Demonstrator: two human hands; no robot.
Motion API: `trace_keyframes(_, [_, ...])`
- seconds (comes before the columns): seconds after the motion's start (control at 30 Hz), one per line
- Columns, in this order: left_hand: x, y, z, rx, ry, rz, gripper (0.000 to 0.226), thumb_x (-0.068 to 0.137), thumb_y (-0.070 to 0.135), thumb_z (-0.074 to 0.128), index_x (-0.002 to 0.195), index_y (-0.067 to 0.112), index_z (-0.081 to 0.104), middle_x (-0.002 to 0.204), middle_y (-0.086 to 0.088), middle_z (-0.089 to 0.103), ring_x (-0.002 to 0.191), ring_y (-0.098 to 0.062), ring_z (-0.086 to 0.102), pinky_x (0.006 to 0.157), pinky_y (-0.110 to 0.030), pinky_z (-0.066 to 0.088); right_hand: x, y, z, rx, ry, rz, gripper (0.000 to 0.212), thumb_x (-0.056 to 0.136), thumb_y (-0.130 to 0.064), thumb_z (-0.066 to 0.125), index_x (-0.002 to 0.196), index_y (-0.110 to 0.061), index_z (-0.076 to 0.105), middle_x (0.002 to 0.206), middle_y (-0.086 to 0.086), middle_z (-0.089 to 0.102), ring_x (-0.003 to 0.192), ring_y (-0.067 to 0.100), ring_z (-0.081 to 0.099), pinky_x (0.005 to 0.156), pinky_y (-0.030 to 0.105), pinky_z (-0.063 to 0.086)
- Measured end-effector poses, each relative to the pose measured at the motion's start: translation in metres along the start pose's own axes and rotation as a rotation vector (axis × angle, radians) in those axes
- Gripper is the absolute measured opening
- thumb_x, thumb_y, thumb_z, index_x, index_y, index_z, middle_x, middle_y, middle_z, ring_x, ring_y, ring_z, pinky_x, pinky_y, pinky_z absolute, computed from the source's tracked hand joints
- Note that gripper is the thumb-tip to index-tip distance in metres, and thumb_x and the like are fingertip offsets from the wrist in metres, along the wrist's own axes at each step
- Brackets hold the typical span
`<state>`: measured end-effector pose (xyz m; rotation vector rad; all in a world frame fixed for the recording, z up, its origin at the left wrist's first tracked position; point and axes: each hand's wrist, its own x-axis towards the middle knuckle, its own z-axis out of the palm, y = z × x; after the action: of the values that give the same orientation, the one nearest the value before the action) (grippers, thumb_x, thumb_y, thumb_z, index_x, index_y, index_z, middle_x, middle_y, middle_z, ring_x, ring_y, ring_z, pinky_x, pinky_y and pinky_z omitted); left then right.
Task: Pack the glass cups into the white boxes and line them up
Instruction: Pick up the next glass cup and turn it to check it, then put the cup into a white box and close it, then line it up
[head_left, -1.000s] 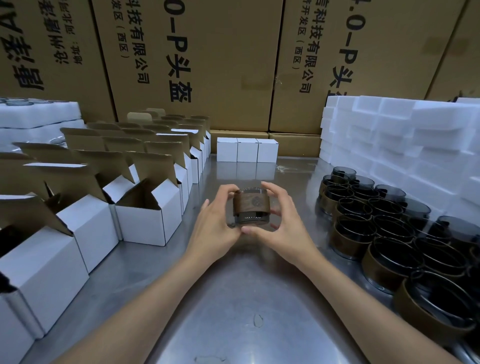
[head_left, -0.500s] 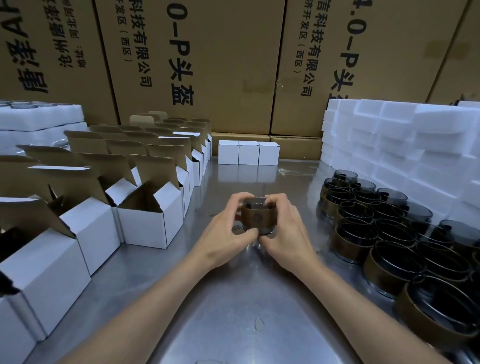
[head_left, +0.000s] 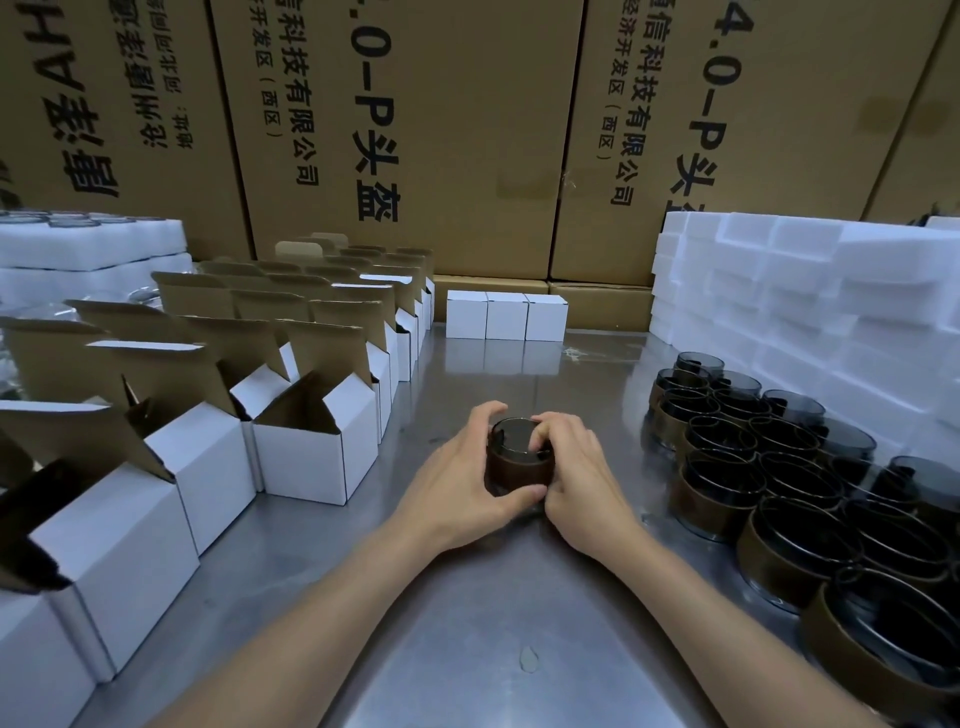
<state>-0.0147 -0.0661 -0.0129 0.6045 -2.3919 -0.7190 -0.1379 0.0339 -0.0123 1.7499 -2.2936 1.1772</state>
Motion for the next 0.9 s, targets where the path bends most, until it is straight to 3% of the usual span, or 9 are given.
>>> trace_keyframes(0.1, [-0.004, 0.01, -0.004, 0.097, 0.129, 0.075, 0.066, 0.077, 0.062, 0.053, 0.134, 0.034, 0.035, 0.126, 0.013, 0.052, 0.117, -0.007, 0.048, 0.089, -0.02, 0.034, 0.001, 0.0, -0.002, -0.014, 0.061, 0.029, 0.041, 0.074, 0.011, 0.042, 0.089, -0.027, 0.042, 0.1, -0.011, 0.046, 0.095, 0.012, 0.038, 0.079, 0.039, 0.042])
trace_keyframes(0.23, [0.005, 0.026, -0.035, 0.454, 0.37, 0.117, 0.043, 0.086, 0.043, 0.053, 0.122, 0.02, 0.052, 0.12, 0.004, 0.054, 0.11, -0.016, 0.049, 0.09, -0.029, 0.037, 0.002, -0.002, -0.005, -0.006, 0.174, 0.078, 0.043, 0.076, 0.012, 0.039, 0.076, -0.031, 0.044, 0.088, -0.012, 0.052, 0.091, 0.014, 0.045, 0.076, 0.038, 0.041])
trace_keyframes(0.3, [0.013, 0.031, -0.056, 0.7, 0.324, -0.04, 0.041, 0.088, 0.047, 0.049, 0.118, 0.02, 0.051, 0.122, -0.001, 0.049, 0.114, -0.021, 0.043, 0.093, -0.034, 0.034, 0.001, -0.003, -0.006, 0.027, 0.216, 0.113, 0.04, 0.079, 0.006, 0.04, 0.07, -0.032, 0.044, 0.083, -0.014, 0.054, 0.088, 0.012, 0.046, 0.074, 0.036, 0.04])
trace_keyframes(0.4, [0.016, 0.04, -0.084, 0.911, 0.21, -0.31, 0.049, 0.088, 0.055, 0.05, 0.121, 0.019, 0.049, 0.127, -0.005, 0.044, 0.119, -0.028, 0.04, 0.098, -0.042, 0.032, 0.0, -0.007, -0.008, 0.046, 0.226, 0.143, 0.022, 0.081, -0.018, 0.034, 0.068, -0.028, 0.048, 0.079, -0.013, 0.055, 0.082, 0.007, 0.046, 0.067, 0.028, 0.037])
trace_keyframes(0.53, [0.013, 0.047, -0.098, 0.866, 0.093, -0.443, 0.054, 0.089, 0.049, 0.057, 0.13, 0.016, 0.041, 0.131, -0.009, 0.033, 0.12, -0.033, 0.037, 0.09, -0.045, 0.04, -0.001, -0.007, -0.009, 0.012, 0.228, 0.145, 0.026, 0.085, -0.028, 0.034, 0.072, -0.021, 0.054, 0.079, -0.013, 0.055, 0.081, 0.004, 0.047, 0.064, 0.019, 0.034])
trace_keyframes(0.63, [0.01, 0.05, -0.095, 0.833, 0.031, -0.459, 0.043, 0.09, 0.025, 0.061, 0.128, 0.015, 0.042, 0.129, -0.01, 0.029, 0.114, -0.031, 0.038, 0.074, -0.036, 0.041, -0.002, -0.005, -0.008, -0.013, 0.249, 0.152, 0.023, 0.091, -0.026, 0.044, 0.071, -0.021, 0.054, 0.077, -0.013, 0.054, 0.079, 0.004, 0.047, 0.063, 0.019, 0.034])
trace_keyframes(0.73, [0.01, 0.05, -0.086, 0.792, 0.071, -0.363, 0.046, 0.085, 0.001, 0.056, 0.126, 0.015, 0.044, 0.133, -0.011, 0.026, 0.109, -0.03, 0.038, 0.067, -0.03, 0.037, -0.001, -0.006, -0.007, -0.043, 0.269, 0.151, 0.023, 0.09, -0.032, 0.049, 0.069, -0.021, 0.051, 0.075, -0.012, 0.053, 0.078, 0.004, 0.047, 0.061, 0.021, 0.034])
trace_keyframes(0.9, [0.01, 0.051, -0.068, 0.544, 0.148, -0.198, 0.055, 0.08, -0.007, 0.059, 0.127, 0.017, 0.044, 0.131, -0.01, 0.022, 0.106, -0.029, 0.043, 0.069, -0.032, 0.04, -0.002, -0.007, -0.007, -0.035, 0.279, 0.16, 0.021, 0.087, -0.033, 0.051, 0.068, -0.024, 0.048, 0.075, -0.013, 0.054, 0.079, 0.003, 0.048, 0.06, 0.023, 0.033])
